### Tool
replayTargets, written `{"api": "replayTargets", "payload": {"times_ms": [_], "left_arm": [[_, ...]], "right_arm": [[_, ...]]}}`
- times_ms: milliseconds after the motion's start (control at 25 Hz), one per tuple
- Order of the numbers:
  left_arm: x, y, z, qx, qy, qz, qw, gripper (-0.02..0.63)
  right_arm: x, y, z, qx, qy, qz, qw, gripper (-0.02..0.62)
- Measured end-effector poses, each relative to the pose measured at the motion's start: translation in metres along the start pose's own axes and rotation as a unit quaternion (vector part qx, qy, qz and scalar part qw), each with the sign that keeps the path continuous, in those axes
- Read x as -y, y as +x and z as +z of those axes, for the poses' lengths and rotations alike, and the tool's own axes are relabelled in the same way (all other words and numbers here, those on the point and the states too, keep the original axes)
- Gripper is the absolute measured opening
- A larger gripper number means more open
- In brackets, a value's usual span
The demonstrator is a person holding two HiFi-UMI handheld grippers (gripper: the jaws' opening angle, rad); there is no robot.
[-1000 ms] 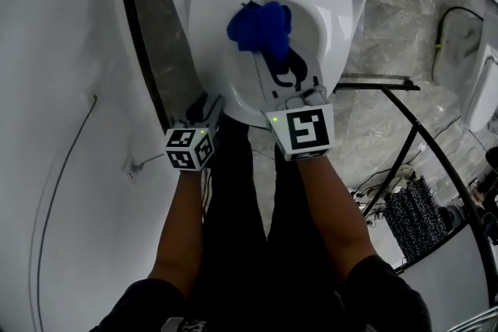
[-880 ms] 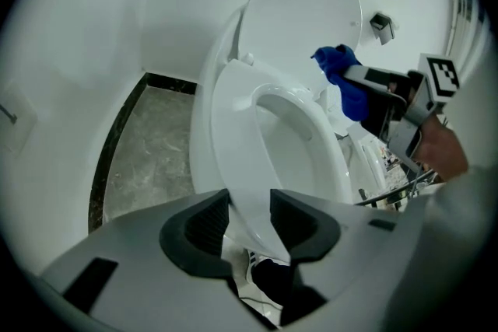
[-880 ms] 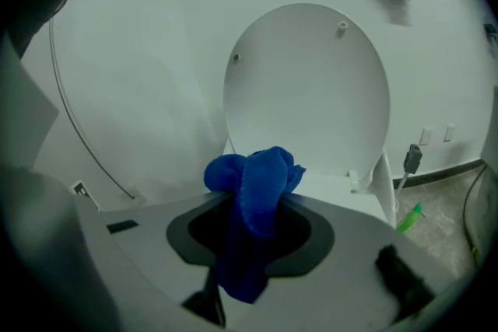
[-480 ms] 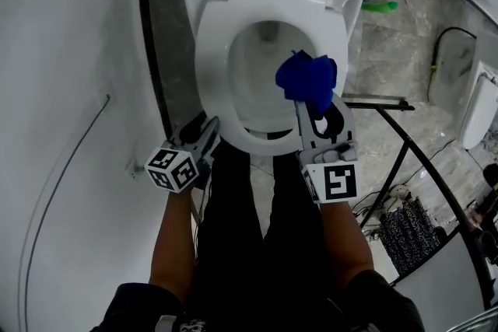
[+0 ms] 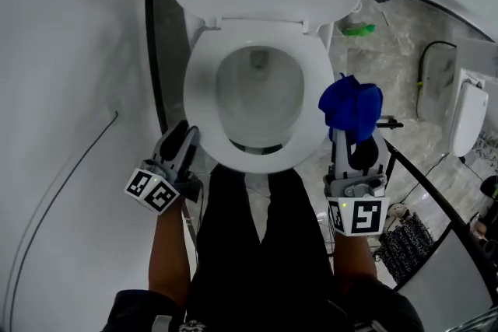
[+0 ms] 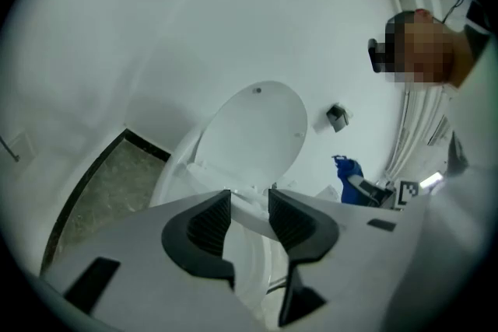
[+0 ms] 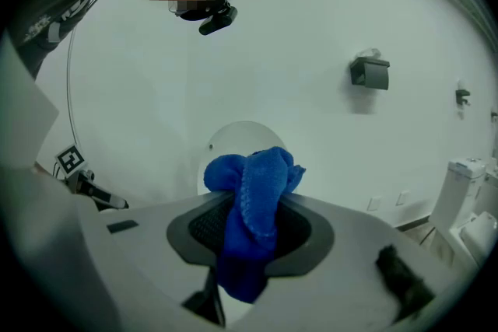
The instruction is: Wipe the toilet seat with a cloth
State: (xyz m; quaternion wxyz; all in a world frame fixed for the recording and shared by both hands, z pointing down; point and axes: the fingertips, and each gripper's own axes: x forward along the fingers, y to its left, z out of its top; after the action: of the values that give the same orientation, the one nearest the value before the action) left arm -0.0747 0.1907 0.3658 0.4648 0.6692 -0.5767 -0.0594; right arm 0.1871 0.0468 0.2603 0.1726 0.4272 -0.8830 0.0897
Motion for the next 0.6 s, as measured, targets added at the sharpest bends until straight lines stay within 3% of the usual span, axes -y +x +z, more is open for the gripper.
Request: {"api": "replayTargets", "payload": {"times_ms": [120,240,280,440,600], "left_arm": [[0.01,0.004,0.023,0.046,0.01,-0.005,0.9989,0.153],[0.022,0.025,0.036,0.054,0.071,0.008,0.996,0.133],[0.022,0.029,0.043,0.067,0.082,0.024,0.9941,0.061],[0.033,0.037,0.093,0.16,0.067,0.067,0.9826,0.048],[0.054,0.046,0.13,0.18,0.084,0.049,0.9789,0.049]], "right_arm": [[0.015,-0.014,0.0,0.005,-0.007,-0.018,1.0,0.11],[0.02,-0.024,-0.004,0.004,-0.011,-0.026,1.0,0.11],[0.02,-0.026,-0.005,0.004,-0.011,-0.027,1.0,0.11],[0.024,-0.034,0.002,0.005,-0.006,-0.027,1.0,0.11],[0.026,-0.037,0.01,0.003,-0.001,-0.022,1.0,0.11]]}}
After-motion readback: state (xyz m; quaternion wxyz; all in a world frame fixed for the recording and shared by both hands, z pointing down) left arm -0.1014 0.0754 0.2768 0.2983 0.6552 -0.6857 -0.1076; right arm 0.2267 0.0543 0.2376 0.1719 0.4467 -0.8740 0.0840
